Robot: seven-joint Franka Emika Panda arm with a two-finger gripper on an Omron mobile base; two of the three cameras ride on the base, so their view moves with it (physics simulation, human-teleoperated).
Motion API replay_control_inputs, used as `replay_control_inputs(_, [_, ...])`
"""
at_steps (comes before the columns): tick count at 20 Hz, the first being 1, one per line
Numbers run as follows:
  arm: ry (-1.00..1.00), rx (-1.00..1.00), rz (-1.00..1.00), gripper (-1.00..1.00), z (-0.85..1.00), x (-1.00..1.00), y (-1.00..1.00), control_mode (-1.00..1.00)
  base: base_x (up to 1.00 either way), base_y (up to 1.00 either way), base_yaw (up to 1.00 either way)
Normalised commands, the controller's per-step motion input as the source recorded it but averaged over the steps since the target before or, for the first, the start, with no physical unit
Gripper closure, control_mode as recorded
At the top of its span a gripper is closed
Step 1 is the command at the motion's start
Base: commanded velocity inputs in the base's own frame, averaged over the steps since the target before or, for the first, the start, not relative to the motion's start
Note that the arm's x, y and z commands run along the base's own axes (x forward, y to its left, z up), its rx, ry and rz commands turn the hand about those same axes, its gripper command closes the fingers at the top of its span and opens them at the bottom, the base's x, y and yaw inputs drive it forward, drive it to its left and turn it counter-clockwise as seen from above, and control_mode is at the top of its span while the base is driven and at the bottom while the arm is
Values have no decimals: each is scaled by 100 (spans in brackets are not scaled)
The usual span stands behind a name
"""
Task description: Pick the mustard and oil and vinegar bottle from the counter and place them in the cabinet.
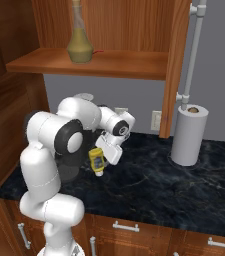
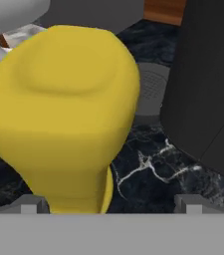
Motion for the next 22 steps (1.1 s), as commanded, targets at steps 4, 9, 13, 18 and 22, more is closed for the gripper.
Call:
replay_control_inputs(4, [0,0,0,-100,-7,-18,1,-100,0,0,0])
replay_control_inputs(9, [0,0,0,-100,-5,-28,0,-100,0,0,0])
replay_control_inputs(13, [0,0,0,100,-4,-6,7,-100,0,0,0])
replay_control_inputs(18, [0,0,0,100,-1,-9,1,-100,0,0,0])
replay_control_inputs(22, [0,3,0,100,0,-11,0,-100,0,0,0])
